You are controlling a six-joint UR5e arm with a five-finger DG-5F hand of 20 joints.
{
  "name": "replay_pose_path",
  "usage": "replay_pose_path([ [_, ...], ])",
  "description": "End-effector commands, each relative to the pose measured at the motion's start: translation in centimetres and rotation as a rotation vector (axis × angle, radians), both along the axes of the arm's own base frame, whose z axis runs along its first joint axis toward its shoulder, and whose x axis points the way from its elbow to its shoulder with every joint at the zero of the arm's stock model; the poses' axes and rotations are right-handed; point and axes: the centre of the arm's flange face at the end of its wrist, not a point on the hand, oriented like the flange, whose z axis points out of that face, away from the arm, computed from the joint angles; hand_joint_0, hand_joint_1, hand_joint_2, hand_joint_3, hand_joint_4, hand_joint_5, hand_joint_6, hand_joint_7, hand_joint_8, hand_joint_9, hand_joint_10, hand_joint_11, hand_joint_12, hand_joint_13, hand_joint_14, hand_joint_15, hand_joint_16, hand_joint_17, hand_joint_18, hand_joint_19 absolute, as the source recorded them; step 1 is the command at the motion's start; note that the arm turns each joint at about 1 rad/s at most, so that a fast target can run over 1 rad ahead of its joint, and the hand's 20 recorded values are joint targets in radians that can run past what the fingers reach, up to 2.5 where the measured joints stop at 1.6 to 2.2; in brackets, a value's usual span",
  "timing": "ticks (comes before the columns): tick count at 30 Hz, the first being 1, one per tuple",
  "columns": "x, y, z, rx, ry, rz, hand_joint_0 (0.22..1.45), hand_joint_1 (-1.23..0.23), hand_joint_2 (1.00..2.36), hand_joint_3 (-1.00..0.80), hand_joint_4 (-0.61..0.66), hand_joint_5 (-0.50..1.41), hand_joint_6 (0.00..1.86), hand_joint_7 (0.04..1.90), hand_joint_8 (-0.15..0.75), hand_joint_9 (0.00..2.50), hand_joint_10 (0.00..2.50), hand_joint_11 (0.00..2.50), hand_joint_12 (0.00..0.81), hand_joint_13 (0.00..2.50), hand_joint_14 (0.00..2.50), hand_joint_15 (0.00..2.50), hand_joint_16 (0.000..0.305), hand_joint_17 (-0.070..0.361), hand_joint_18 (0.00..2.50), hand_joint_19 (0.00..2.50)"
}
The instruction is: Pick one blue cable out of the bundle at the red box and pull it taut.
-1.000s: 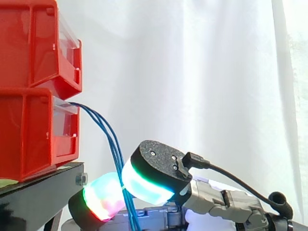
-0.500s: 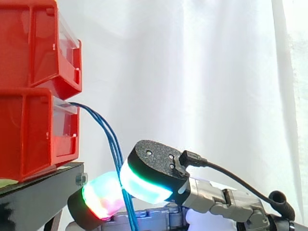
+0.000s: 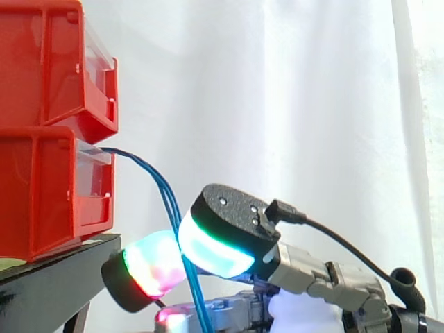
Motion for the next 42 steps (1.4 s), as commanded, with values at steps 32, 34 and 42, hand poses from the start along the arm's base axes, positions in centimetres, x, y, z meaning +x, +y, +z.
replay_pose_path([
  [32, -4.2, -3.4, 9.0, 0.014, 0.354, 0.001, 0.63, -0.78, 1.02, -0.03, 0.03, -0.17, 0.9, 0.98, 0.363, 1.28, 0.0, 1.42, 0.372, 0.91, 0.02, 0.56, 0.055, 0.125, 0.58, 0.3],
  [34, -4.4, -3.4, 9.4, 0.012, 0.359, 0.0, 0.63, -0.78, 1.02, -0.03, 0.03, -0.17, 0.9, 0.98, 0.353, 1.29, 0.0, 1.45, 0.375, 0.95, 0.02, 0.6, 0.055, 0.124, 0.58, 0.31],
  [42, -4.6, -3.4, 10.8, 0.011, 0.358, -0.001, 0.64, -0.78, 1.02, -0.05, 0.02, -0.17, 0.9, 0.98, 0.333, 1.31, 0.0, 1.56, 0.369, 1.01, 0.02, 0.73, 0.054, 0.121, 0.6, 0.34],
])
